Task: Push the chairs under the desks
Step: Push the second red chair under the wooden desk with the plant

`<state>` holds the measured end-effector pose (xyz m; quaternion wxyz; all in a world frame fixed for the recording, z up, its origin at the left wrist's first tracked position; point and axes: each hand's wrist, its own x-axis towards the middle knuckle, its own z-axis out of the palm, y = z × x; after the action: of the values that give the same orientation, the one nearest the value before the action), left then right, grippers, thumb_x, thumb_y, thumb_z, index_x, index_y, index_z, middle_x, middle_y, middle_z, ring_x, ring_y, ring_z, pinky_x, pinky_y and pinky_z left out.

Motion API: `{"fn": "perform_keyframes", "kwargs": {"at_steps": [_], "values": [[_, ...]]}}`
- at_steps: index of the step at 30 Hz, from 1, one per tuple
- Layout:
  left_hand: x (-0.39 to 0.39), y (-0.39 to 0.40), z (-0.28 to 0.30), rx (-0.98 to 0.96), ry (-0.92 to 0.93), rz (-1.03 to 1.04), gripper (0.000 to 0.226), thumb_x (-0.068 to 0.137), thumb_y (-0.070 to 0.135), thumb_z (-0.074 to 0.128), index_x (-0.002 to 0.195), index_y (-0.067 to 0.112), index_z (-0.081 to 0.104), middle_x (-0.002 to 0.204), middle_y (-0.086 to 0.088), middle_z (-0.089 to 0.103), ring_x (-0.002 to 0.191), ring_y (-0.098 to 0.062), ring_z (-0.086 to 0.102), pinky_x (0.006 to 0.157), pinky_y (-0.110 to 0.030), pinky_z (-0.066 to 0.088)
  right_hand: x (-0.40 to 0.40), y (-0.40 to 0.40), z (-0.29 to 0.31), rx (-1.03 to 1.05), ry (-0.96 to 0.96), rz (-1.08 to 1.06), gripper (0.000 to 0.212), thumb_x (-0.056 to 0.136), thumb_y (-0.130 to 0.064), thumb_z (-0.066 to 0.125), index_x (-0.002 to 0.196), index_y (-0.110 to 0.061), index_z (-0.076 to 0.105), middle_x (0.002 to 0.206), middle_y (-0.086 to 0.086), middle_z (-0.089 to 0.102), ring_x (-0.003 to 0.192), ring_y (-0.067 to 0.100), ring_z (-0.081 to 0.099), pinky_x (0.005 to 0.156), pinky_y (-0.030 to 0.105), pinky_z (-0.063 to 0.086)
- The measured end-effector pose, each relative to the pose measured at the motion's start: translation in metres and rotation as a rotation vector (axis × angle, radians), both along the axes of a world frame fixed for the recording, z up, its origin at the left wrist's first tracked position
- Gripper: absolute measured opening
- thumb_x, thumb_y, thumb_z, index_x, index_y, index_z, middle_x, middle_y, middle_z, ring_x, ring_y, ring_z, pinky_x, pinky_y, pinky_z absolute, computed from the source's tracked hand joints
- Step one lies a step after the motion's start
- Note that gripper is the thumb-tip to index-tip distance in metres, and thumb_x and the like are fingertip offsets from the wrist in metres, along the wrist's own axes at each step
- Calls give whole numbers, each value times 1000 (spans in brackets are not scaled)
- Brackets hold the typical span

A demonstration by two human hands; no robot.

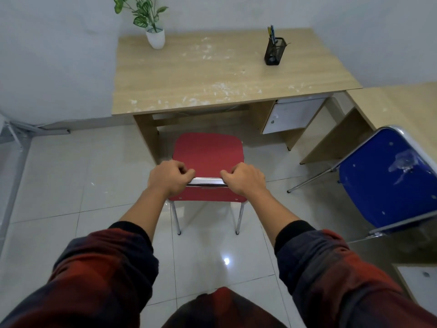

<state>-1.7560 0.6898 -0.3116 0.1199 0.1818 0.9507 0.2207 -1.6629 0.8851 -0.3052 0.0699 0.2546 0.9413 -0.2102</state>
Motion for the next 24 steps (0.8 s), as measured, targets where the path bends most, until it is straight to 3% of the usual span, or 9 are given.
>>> {"fn": "perform_keyframes", "kwargs": {"at_steps": [7, 14, 19, 24], "values": [[-4, 5, 0, -26, -21, 6, 38, 84, 50, 52, 62, 21, 62, 61, 6, 58, 62, -14, 54, 57, -27, 37, -4, 8, -4, 15, 44, 38, 56, 88, -55, 46, 74, -8, 72, 70, 5, 69, 67, 22, 63, 57, 27, 39], [-8, 41, 4, -40, -12, 8, 42, 84, 54, 48, 63, 22, 64, 61, 7, 60, 63, -14, 56, 59, -27, 42, -15, 50, 4, -10, 67, 82, 40, 90, -50, 52, 62, -23, 63, 59, -16, 50, 62, 10, 50, 65, 28, 38], [-23, 69, 13, -58, -32, 40, 46, 83, 58, 45, 63, 21, 65, 64, 7, 62, 66, -18, 59, 68, -32, 50, -37, 81, 13, -36, 109, 125, 40, 88, -46, 57, 54, -25, 56, 55, -18, 47, 59, 3, 46, 68, 28, 37], [-59, 97, 29, -82, -11, 69, 47, 85, 56, 46, 65, 20, 67, 63, 5, 63, 66, -21, 60, 67, -32, 49, -73, 108, 28, -64, 193, 123, 42, 86, -48, 58, 52, -24, 60, 54, -16, 52, 63, 13, 54, 67, 28, 39]]}}
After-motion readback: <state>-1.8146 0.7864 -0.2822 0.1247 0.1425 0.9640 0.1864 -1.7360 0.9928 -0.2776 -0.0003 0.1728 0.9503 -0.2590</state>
